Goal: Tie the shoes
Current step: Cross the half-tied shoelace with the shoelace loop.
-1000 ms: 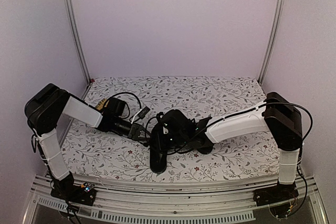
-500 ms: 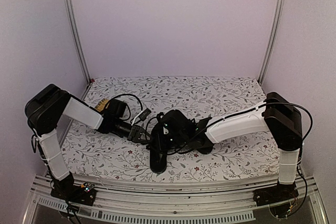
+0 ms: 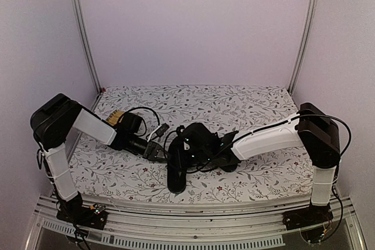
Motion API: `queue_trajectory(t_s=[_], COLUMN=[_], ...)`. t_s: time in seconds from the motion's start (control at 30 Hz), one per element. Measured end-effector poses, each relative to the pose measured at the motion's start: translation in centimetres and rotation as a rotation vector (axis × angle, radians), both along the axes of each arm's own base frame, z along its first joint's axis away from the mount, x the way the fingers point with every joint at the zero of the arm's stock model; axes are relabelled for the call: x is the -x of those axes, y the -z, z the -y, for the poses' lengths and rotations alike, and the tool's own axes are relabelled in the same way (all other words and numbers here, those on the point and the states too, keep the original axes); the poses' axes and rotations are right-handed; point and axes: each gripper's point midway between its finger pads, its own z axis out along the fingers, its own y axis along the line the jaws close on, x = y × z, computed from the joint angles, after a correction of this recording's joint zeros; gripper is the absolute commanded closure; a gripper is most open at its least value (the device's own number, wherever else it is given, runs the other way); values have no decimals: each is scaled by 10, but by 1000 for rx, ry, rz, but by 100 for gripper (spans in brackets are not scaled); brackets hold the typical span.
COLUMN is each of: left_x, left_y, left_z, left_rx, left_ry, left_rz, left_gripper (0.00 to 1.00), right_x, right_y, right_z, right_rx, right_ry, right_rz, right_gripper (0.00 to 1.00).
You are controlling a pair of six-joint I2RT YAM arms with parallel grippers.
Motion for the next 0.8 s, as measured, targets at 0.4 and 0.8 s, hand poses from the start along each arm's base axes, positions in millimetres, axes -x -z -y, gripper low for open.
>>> queue_trajectory(t_s=[0.4,0.8], left_x=[3,4], left_y=[0,1], left_z=[1,1], left_rx=[12,26], left_ry=[13,8], left_rz=[-13,-30], left_gripper=[95,100], right_x=[0,1], right_y=[-1,1], right_z=[0,1], right_rx=[-3,-6], right_ry=[1,-8], right_rz=[0,4], right_gripper=[98,98])
